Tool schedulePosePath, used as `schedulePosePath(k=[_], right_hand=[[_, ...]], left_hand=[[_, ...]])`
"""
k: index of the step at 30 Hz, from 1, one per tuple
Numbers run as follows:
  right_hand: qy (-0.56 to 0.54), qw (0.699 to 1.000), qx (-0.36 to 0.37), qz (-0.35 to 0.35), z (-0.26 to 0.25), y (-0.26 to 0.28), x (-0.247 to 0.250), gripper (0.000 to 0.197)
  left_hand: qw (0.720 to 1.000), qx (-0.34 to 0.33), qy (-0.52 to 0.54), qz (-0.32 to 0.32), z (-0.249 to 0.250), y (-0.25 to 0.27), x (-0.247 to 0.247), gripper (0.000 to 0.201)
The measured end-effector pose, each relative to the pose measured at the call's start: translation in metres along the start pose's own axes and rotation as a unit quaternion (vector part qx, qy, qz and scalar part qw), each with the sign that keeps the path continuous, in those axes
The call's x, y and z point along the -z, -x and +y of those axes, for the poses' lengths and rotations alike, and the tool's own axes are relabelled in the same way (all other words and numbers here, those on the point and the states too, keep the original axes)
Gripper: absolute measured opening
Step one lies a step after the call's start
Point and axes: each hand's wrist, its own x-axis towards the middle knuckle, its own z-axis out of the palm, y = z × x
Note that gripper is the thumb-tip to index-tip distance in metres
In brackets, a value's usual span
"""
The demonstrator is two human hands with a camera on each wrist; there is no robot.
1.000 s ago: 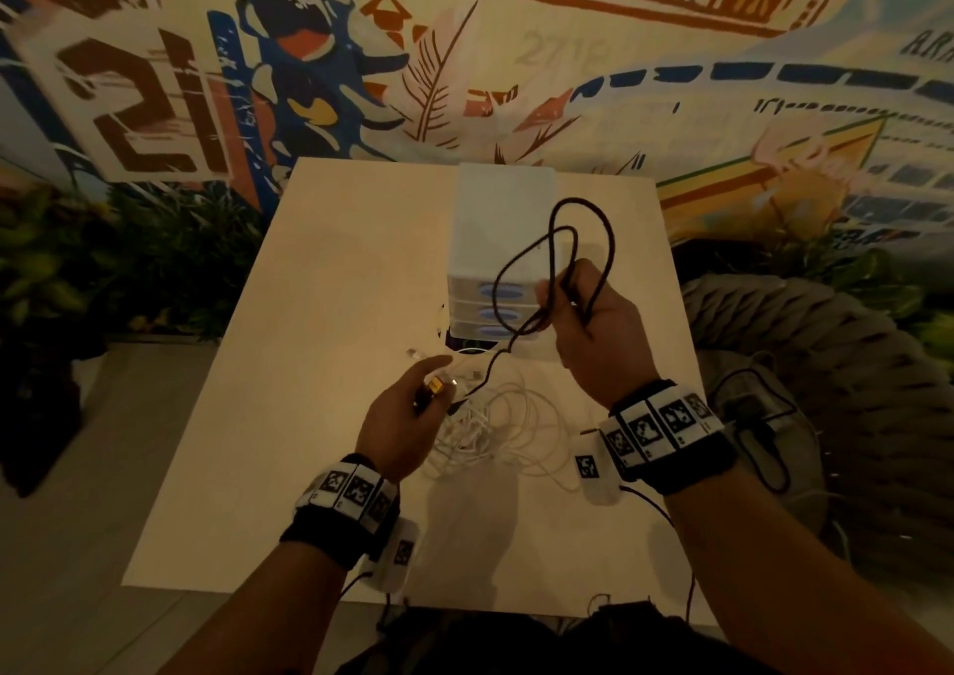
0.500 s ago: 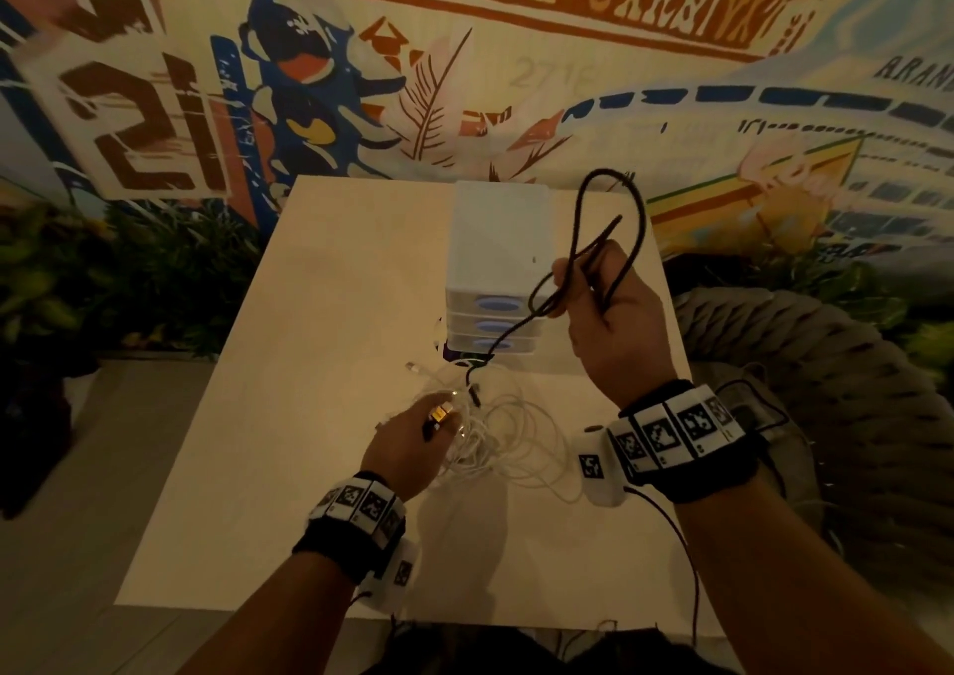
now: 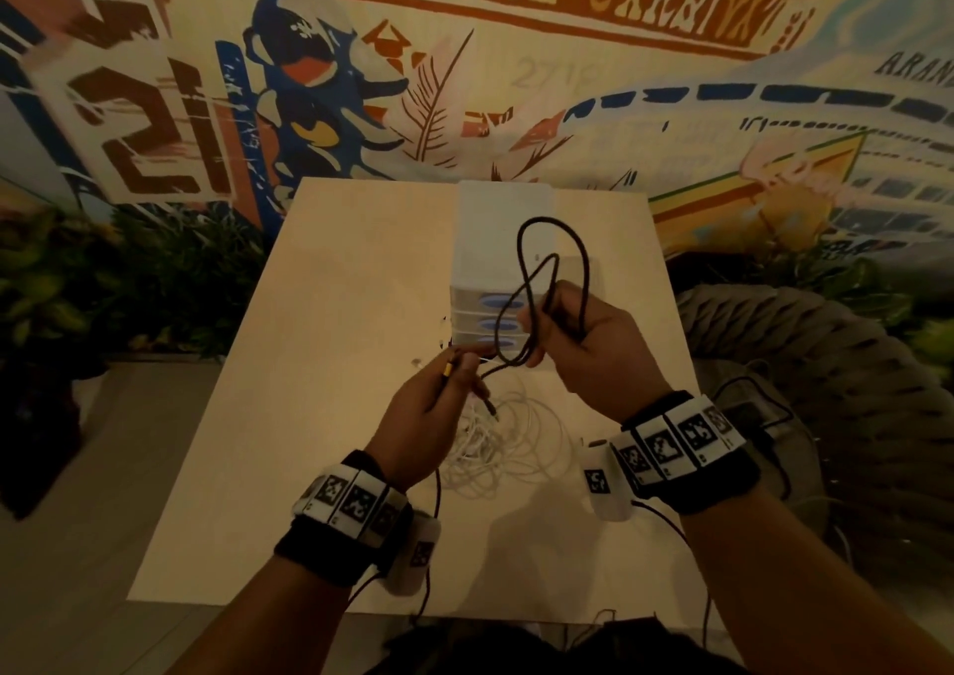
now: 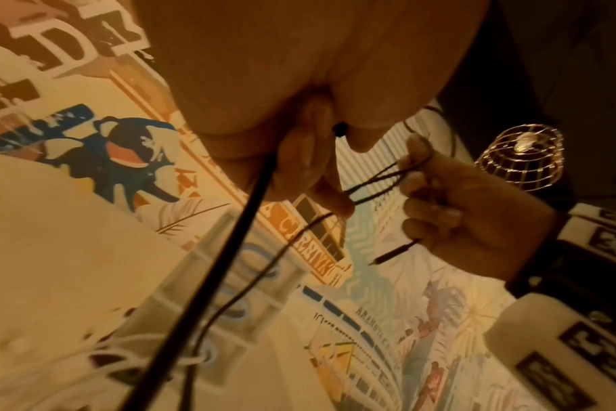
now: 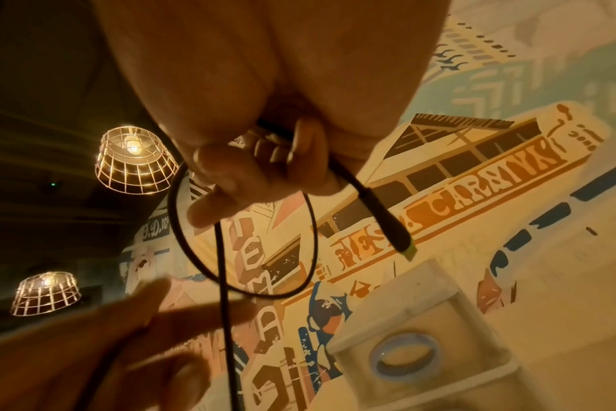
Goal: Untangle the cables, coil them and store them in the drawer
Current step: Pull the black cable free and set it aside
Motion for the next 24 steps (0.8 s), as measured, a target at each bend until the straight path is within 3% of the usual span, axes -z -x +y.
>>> schedulePosePath(k=[5,10,15,18,21,24], right_hand=[[-0.029,0.999,-0.036,-0.008,-0.006,0.002,-0.004,0.008],[-0.032,0.998,-0.049,0.001,0.001,-0.002,0.017,0.018],[0.115,0.991,-0.056,0.043,0.025,-0.014,0.050,0.034],[0.157,0.981,-0.093,0.067,0.039,-0.013,0.069,0.028],[0.122,0.982,-0.116,0.081,0.063,-0.007,0.085,0.020],[-0.005,0.987,-0.131,0.097,0.087,0.002,0.099,0.030]], left_hand=[[0.998,-0.017,-0.042,-0.044,0.017,-0.001,-0.012,0.045],[0.998,-0.015,-0.027,-0.054,0.020,0.000,-0.008,0.032],[0.999,-0.036,-0.008,0.037,0.016,0.000,-0.008,0.025],[0.993,-0.037,0.010,0.112,0.016,-0.001,-0.004,0.027],[0.983,-0.024,0.038,0.181,0.009,-0.003,0.003,0.029],[0.975,-0.002,0.104,0.195,0.011,-0.005,0.010,0.031]])
